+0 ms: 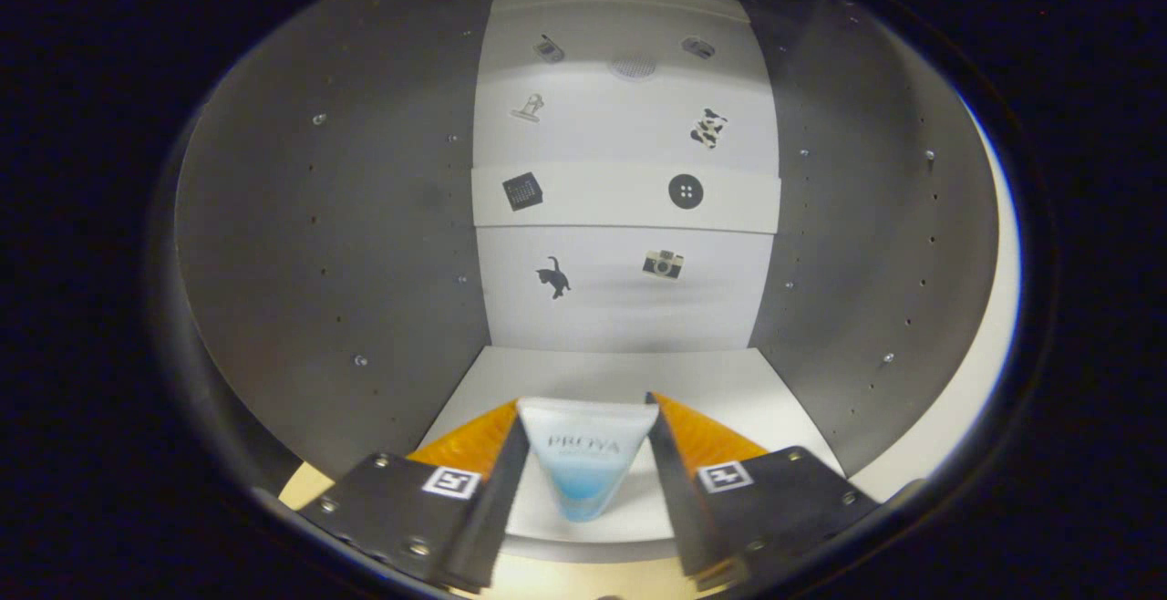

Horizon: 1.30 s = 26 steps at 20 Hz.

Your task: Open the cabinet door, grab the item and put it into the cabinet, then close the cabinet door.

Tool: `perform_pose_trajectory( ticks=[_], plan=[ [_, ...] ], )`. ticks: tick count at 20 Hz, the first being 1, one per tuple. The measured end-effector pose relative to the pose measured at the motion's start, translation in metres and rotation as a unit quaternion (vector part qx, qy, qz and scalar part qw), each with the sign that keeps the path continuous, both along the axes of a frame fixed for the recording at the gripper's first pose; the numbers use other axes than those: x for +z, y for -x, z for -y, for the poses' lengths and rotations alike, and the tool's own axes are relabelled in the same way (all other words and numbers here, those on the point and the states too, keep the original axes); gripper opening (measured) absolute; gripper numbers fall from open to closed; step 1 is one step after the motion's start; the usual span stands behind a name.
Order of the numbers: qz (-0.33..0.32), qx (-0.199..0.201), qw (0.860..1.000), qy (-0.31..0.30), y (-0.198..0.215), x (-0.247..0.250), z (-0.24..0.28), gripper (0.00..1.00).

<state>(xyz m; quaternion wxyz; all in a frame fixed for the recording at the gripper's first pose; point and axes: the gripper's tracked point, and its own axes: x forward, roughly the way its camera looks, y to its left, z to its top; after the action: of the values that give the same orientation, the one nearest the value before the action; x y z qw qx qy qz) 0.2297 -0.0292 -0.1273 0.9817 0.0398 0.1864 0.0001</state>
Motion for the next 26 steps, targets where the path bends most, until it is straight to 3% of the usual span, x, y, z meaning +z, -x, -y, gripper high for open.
perform_pose_trajectory(
  ticks=[3,14,26],
  plan=[
    [0.024,-0.011,1.000,-0.009,0.000,0.014,0.006,0.93],
    [0.085,-0.017,0.996,-0.013,0.035,0.065,0.024,0.93],
    [0.125,-0.016,0.992,-0.006,0.135,0.121,0.037,0.93]
  ],
)
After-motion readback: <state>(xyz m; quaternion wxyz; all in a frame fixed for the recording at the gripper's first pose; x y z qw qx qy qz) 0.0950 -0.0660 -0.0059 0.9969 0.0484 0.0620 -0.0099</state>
